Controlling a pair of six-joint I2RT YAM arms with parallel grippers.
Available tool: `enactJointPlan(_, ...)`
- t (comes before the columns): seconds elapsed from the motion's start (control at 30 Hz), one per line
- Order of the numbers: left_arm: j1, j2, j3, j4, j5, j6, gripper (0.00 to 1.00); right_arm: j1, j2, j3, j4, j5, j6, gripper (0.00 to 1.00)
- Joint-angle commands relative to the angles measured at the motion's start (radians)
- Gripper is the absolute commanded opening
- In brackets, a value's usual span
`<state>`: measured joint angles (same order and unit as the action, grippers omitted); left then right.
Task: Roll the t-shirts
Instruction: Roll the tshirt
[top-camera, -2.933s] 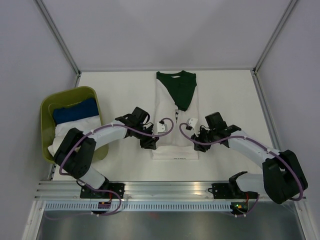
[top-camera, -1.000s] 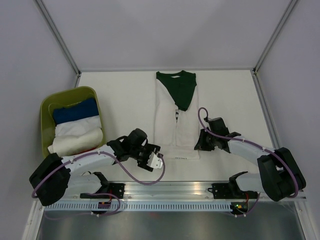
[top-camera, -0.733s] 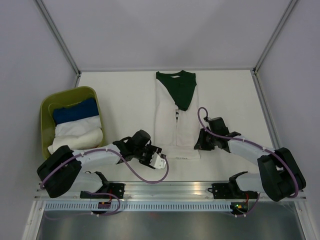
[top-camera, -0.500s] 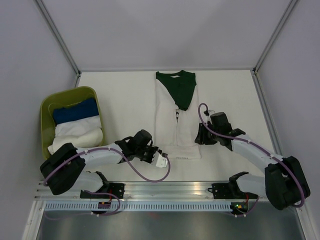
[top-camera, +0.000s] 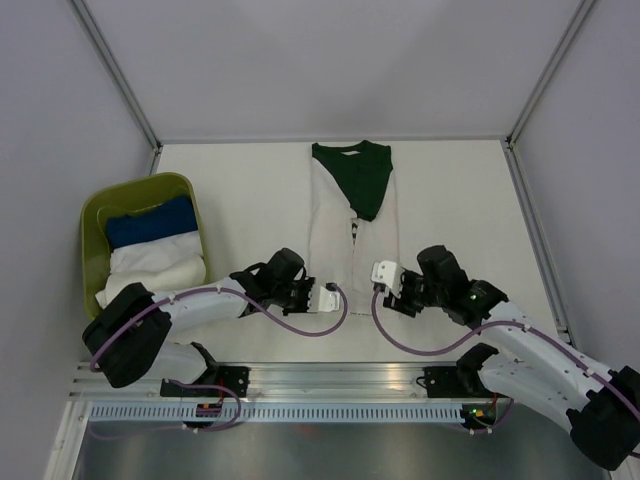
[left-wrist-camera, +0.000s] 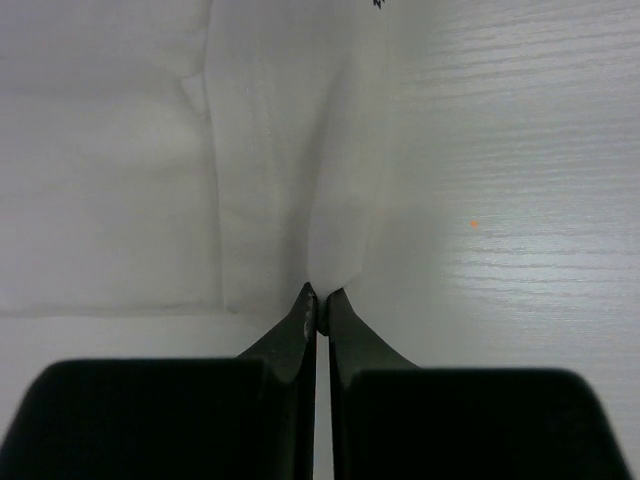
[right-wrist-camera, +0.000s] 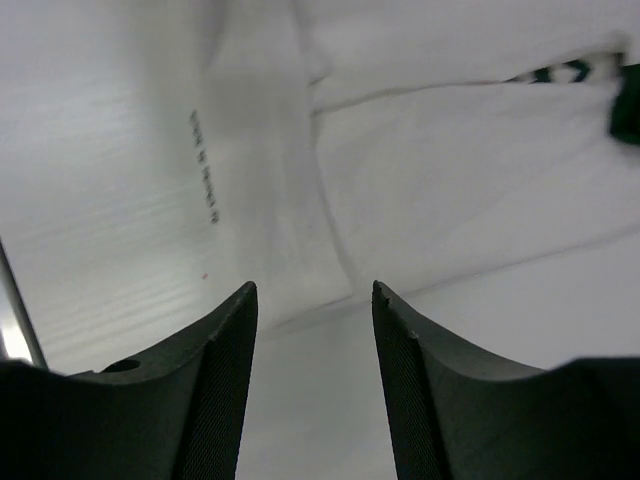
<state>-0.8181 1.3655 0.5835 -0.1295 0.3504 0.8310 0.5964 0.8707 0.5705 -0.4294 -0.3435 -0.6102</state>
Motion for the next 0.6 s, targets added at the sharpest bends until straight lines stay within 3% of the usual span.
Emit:
enactJointPlan(0.0, 0.01, 0.001, 0.039, -0.021, 0.039, -0.089, 0.02, 0.084, 0.007, -0.108, -0.106, 0.029, -0.252, 0.56)
enactJointPlan(0.43, 0.017, 0.003, 0.062, -0.064, 0.077, -0.112, 0.02, 0.148, 0.195, -0.204, 0.228, 0.185, -0.117, 0.51)
enactJointPlan(0.53, 0.037, -0.003, 0.085, -0.117, 0.133, -0.121, 0.02, 0.148, 0.209, -0.196, 0.236, 0.209, -0.06, 0.28)
enactJointPlan(0.57, 0.048, -0.003, 0.094, -0.139, 0.156, -0.122, 0.02, 0.149, 0.214, -0.175, 0.216, 0.18, -0.059, 0.11)
